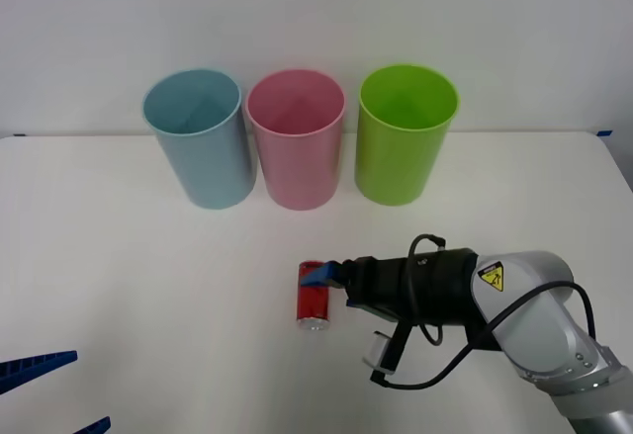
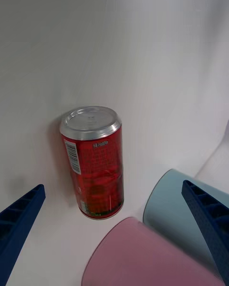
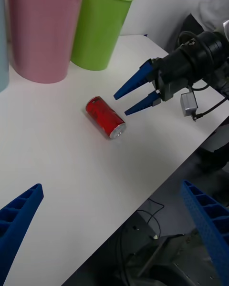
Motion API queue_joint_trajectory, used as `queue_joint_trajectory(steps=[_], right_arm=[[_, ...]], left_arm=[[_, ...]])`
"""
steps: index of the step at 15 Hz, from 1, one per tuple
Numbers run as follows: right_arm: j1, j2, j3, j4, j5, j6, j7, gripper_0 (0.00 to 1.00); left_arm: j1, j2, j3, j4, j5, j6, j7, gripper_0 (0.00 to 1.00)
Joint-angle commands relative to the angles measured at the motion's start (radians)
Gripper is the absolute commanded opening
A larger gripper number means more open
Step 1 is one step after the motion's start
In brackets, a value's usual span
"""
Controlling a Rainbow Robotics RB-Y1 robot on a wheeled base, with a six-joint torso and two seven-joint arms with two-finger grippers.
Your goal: Put cans in the blue bin and PET bottles in the pink bin and trash in the green bin.
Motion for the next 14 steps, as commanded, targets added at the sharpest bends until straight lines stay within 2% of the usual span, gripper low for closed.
queue_joint_trajectory(steps=[1,14], right_arm=[[-0.014,0.002,0.007,0.000,0.024,-0.001,-0.006,1.00],[-0.088,0.000,0.116,0.000,0.205,-0.002,-0.115,1.00]], left_arm=[[0.000,0.000,0.000,0.000,0.000,0.000,0.000,1.00],[0.000,0.000,0.000,0.000,0.000,0.000,0.000,1.00]])
